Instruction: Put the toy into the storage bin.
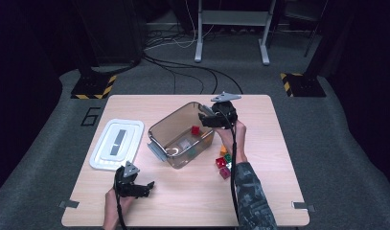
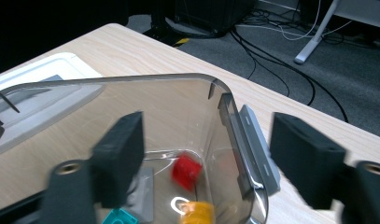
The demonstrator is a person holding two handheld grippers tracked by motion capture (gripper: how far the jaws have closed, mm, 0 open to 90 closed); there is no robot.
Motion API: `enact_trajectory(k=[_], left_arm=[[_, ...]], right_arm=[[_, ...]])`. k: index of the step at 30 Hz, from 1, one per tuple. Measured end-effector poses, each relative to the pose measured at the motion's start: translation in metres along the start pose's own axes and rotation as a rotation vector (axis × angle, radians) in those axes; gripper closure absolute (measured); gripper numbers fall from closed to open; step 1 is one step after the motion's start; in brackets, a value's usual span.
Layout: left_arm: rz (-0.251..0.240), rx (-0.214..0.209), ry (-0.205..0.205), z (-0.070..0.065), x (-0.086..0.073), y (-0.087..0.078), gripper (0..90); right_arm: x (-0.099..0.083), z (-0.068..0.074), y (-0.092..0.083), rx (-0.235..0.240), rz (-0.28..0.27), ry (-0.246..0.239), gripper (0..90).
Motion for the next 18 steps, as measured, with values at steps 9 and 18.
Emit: enact_trajectory(k=[9, 18], left_arm=[[-0.008, 0.002, -0.003, 0.0, 0.0, 0.001, 2.6], [-0.008, 0.003, -0.002, 0.0, 0.0, 0.001, 2.7]], right_arm=[[-0.014, -0.004, -0.023, 0.017, -0.02, 0.026, 5.1], [-0.05, -0.012, -0.044, -0.001, 0.007, 0.031, 0.0]])
Point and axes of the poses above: each handheld gripper's, and its own axes: y roughly forward along the jaws, x roughly out of its top, z roughly to its left, the point moved 10 cm from there along y, roughly forward along the jaws, and after that the axes turned 3 degrees about -z, right-handed, at the moved point
